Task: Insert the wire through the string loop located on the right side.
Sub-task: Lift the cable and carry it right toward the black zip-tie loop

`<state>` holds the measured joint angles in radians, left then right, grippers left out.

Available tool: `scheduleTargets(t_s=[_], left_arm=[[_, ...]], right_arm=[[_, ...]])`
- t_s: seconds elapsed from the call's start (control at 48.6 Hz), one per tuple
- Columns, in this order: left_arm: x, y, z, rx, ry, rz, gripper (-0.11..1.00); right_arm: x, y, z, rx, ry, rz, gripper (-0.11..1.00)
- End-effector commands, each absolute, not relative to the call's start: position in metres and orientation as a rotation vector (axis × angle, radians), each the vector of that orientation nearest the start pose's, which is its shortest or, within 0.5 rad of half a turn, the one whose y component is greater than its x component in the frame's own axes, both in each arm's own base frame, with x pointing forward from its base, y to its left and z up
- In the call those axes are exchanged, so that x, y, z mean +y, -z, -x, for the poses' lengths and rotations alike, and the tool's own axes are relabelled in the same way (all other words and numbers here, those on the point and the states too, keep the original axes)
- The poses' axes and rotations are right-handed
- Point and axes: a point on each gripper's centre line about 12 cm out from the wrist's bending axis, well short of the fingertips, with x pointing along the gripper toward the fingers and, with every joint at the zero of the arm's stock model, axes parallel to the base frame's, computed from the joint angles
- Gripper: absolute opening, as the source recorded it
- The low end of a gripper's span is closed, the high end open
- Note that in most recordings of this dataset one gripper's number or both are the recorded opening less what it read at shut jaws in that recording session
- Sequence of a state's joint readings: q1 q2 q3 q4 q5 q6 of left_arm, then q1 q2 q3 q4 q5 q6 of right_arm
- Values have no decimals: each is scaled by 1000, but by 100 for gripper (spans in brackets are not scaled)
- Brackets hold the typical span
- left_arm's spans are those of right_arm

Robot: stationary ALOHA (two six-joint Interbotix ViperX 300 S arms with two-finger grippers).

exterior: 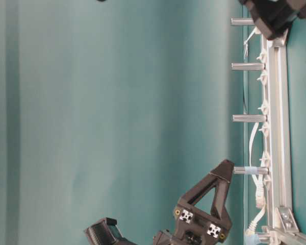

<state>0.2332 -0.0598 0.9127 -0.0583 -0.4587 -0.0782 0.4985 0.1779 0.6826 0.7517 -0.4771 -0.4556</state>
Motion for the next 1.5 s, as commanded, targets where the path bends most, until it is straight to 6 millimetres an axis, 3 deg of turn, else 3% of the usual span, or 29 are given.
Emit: scheduleTargets(t_s=[0.0,0.165,0.329,0.803,0.988,1.194,1.483], left_arm=[[83,-168,-340,346,-274,160,75],[83,-168,-340,347,-274,158,75],[83,-168,-340,346,-274,158,75],[83,-170,-341,341,-274,161,75],[83,-170,-341,340,-276,164,75],[83,-170,-342,339,-275,164,75],[83,-172,-343,334,-275,163,75]], right_arm=[[163,-150,-376,431,-130,-49,11],[159,-153,-364,448,-142,-53,11],[151,-154,-341,485,-163,-52,11],[119,-162,-236,558,-280,-66,11],[104,-160,-208,557,-297,-75,11],[93,-154,-190,546,-300,-77,11],[91,-148,-190,567,-289,-67,11]])
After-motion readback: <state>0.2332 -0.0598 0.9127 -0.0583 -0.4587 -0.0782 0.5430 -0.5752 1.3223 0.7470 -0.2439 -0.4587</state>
